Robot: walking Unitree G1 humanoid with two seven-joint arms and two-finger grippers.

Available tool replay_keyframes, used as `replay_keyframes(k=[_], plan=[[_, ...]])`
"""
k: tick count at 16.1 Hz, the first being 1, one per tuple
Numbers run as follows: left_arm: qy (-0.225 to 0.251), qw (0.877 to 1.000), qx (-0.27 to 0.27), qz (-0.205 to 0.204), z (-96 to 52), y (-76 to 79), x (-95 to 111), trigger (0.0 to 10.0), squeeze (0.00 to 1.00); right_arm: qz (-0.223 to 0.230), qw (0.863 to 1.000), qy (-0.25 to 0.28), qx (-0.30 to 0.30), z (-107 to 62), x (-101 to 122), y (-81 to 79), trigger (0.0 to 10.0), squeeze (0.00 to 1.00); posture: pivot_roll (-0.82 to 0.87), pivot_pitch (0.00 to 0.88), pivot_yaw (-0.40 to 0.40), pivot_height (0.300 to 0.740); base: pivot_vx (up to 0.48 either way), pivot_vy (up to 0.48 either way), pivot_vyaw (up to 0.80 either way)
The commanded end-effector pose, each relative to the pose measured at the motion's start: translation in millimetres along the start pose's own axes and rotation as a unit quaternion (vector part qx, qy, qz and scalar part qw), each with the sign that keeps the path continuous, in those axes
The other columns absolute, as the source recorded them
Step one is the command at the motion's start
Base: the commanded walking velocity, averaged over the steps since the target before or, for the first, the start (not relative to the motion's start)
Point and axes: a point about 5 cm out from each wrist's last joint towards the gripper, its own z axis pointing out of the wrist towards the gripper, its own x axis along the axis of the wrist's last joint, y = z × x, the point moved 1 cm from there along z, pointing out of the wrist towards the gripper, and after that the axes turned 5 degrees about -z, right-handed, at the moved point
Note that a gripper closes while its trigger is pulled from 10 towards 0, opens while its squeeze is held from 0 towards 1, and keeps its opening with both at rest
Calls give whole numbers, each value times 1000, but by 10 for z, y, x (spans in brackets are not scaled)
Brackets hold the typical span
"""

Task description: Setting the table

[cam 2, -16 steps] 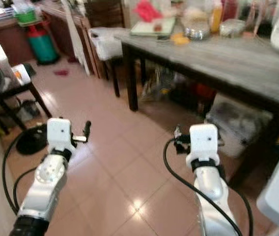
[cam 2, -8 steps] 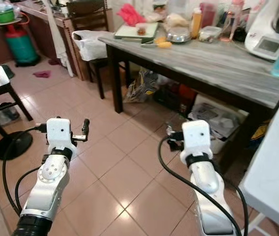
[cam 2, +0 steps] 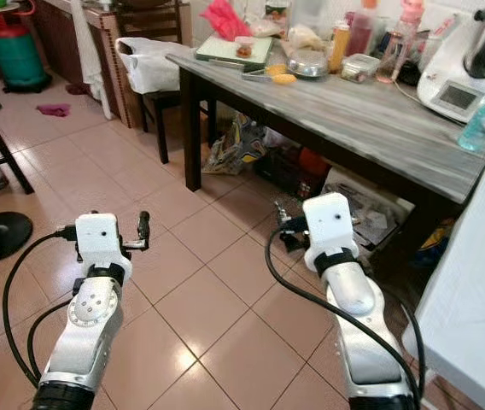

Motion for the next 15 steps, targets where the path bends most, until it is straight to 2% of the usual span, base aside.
replay_keyframes(k=[1,4,8,12,15], plan=[[12,1000,0,9,6,8,45,10000,0,-2,1000,2,3,10,-1,-4,10000,0,-76,0,-89,740,0,0,0],[16,999,-32,30,4,18,64,10000,0,14,999,-6,-39,-82,-49,47,10000,0,-98,0,-41,740,0,0,0],[11,997,-63,45,33,19,57,10000,0,29,996,-34,-77,-291,-190,79,10000,0,-123,0,20,740,0,0,0],[11,995,-86,46,54,99,74,10000,0,32,994,-39,-100,-378,-212,83,10000,0,-146,0,60,740,0,0,-686],[4,994,-103,42,49,149,48,10000,0,31,993,-39,-108,-443,-202,86,10000,0,-164,0,75,740,0,0,0]])
